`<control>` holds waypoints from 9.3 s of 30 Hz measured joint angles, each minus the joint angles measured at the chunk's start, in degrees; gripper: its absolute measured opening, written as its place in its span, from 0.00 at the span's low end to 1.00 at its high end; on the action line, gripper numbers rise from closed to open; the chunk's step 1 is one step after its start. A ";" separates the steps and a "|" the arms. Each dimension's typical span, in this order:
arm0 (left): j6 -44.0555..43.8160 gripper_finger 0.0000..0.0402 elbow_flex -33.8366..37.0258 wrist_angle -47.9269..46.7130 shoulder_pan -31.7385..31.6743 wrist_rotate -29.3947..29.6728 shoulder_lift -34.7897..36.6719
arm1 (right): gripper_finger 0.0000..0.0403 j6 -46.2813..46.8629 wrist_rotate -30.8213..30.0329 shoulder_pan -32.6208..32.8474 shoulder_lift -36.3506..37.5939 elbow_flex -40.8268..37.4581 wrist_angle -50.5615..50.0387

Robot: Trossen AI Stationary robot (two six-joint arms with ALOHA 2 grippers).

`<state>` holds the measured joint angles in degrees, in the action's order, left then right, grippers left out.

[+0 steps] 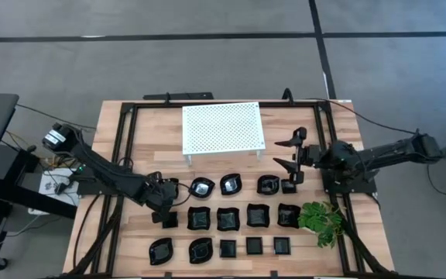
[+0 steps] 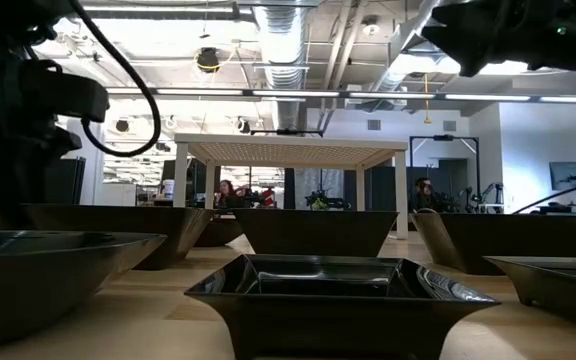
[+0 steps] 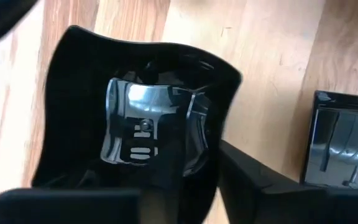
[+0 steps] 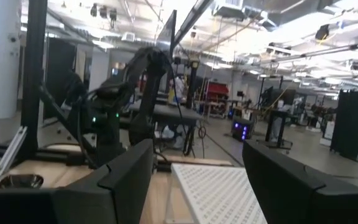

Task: Pick & Place Mini shaped plates
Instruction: Put the black distorted square plate on the shelf, then stack the black distorted square plate on top of the black distorted square plate on the shelf

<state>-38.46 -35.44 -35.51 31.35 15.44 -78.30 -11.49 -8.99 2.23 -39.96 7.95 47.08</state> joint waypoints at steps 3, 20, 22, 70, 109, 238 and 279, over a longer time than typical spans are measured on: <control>0.02 0.07 -0.02 -0.02 0.00 0.00 0.00 | 0.61 0.86 -0.01 -0.01 -1.82 0.29 0.07; 5.95 0.01 -24.77 -18.87 0.24 7.65 0.28 | 0.61 1.68 0.12 0.01 -9.20 3.77 0.07; 10.49 0.01 -28.38 -18.86 -0.04 10.77 0.28 | 0.61 1.80 0.12 0.01 -9.99 4.21 0.18; 49.99 0.16 -23.47 2.52 -38.17 11.31 -0.22 | 0.61 5.41 0.15 -0.01 -16.66 5.93 0.09; 2.31 0.26 -23.85 18.91 9.12 8.58 -22.27 | 0.61 5.80 0.17 -0.01 -16.66 6.10 0.09; 25.33 0.22 -18.05 18.47 -10.21 8.50 2.89 | 0.61 7.99 0.01 2.63 -16.66 6.10 1.40; 15.45 0.34 -18.05 60.46 1.99 5.82 -34.03 | 0.61 8.11 0.08 2.63 -16.66 6.10 1.19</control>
<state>-23.00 -53.49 24.95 33.35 21.26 -112.33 -3.38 -8.91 4.86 -56.62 14.04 48.27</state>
